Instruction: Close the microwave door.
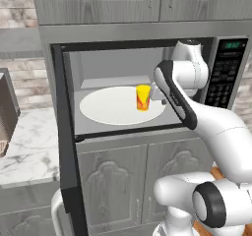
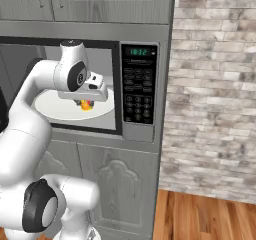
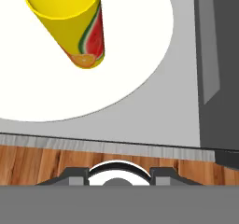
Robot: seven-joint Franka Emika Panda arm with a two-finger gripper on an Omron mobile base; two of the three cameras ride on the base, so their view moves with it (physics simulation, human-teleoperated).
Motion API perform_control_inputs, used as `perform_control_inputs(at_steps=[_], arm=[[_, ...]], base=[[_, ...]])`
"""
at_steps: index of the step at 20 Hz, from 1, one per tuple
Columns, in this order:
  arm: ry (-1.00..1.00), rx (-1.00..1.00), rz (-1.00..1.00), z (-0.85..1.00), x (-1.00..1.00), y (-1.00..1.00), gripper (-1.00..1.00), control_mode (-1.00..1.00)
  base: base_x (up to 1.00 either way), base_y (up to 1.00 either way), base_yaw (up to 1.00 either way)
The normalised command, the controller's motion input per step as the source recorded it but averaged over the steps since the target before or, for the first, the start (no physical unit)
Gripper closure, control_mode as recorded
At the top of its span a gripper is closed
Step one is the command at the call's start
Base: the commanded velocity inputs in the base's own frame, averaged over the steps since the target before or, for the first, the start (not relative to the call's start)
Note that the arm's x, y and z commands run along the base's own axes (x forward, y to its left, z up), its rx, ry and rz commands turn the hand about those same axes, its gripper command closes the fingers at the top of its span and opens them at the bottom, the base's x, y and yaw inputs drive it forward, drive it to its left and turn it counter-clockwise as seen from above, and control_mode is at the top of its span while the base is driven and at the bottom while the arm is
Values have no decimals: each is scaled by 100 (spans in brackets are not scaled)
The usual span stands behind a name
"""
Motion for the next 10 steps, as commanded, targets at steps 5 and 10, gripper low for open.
perform_control_inputs(at_steps=[5,10], arm=[[0,0,0,0,0,0,-100,100],[0,0,0,0,0,0,-100,100]], base=[[0,0,0],[-29,9,-1]])
